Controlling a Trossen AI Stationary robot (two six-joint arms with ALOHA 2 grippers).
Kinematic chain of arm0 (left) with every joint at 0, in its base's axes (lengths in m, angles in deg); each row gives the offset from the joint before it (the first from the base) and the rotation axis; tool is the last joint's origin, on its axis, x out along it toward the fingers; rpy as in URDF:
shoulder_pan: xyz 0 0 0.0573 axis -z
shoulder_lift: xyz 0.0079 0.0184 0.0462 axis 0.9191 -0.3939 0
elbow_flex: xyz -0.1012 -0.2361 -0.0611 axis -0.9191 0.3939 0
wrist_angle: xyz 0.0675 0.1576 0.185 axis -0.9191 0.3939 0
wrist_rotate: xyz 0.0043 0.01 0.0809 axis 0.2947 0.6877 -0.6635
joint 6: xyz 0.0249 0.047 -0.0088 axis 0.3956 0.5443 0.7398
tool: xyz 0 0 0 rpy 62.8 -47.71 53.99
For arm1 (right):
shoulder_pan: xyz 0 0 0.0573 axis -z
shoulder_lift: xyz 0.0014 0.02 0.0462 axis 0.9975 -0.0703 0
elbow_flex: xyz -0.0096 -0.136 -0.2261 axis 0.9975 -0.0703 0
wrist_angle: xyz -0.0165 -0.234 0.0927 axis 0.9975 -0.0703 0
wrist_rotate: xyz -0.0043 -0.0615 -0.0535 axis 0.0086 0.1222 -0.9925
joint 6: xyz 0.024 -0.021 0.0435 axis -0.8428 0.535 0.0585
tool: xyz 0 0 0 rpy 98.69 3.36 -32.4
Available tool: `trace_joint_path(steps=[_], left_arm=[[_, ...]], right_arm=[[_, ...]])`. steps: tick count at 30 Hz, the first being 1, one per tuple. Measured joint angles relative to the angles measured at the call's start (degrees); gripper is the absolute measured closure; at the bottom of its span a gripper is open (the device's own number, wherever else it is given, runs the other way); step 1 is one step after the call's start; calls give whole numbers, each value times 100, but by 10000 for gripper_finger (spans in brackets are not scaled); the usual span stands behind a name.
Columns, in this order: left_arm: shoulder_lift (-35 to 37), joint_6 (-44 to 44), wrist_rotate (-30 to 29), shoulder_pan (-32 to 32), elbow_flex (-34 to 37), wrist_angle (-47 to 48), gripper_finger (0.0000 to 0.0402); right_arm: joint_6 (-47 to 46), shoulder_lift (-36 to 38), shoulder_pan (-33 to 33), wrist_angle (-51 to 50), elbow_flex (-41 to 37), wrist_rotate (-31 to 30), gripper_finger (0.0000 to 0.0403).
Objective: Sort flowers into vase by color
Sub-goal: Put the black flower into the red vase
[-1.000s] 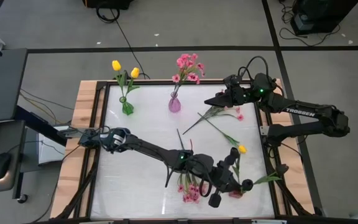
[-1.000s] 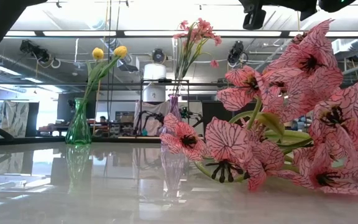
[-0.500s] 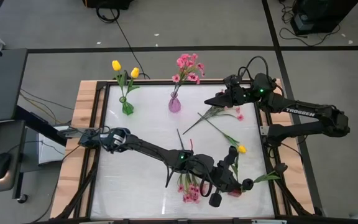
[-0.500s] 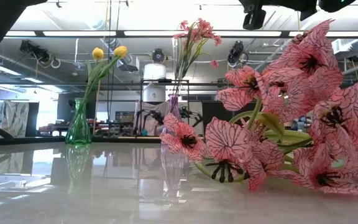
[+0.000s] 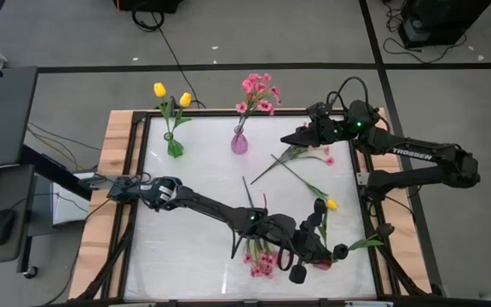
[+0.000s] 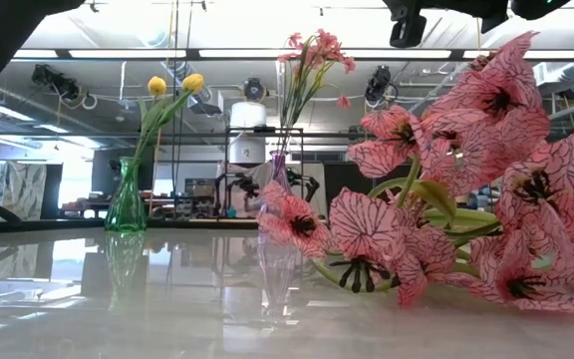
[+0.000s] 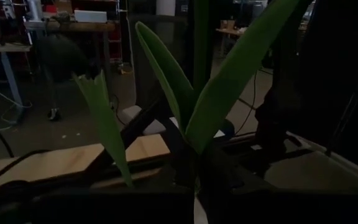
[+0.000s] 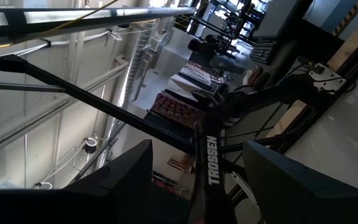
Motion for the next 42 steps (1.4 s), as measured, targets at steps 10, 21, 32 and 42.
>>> trace_joint_path(steps=[10,21,32,42], left_arm=[[-134,35,-19,6,-4,-42,388],[-154,41,-31,-20,-4,-11,388],[-154,83,-169,-55,-4,47,375],[-154,63,-172,-55,-4,57,292]], right_arm=[[0,-2,0,44,0,1,145],[0,-2,1,49,0,0,145],[0,-2,1,47,0,1,145],[0,-2,1,47,0,1,145]])
